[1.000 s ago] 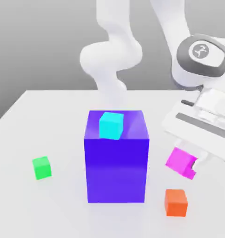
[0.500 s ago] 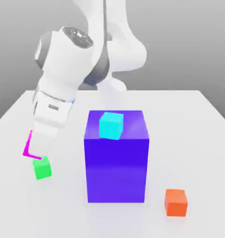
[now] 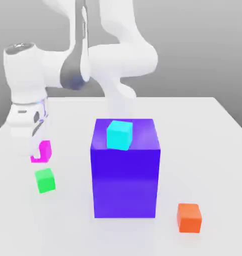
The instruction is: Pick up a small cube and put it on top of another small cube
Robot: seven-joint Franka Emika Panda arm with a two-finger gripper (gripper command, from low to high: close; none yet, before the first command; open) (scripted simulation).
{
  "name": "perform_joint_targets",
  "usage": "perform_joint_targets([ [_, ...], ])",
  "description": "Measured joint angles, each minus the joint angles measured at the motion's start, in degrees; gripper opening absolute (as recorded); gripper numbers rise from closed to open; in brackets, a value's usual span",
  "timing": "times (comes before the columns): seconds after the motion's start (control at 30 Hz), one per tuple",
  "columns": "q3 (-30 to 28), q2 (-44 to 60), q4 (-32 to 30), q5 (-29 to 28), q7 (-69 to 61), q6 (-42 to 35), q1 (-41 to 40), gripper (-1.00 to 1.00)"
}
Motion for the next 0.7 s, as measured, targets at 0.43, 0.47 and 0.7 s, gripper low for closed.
perform_joint_targets([
  [0.43, -18.3, 10.7, -0.8, 10.3, -7.2, 11.4, 19.9, -1.0],
  [0.47, -18.3, 10.7, -0.8, 10.3, -7.2, 11.3, 19.9, -1.0],
  [0.7, -18.3, 10.7, -0.8, 10.3, -7.2, 11.2, 19.9, 1.0],
])
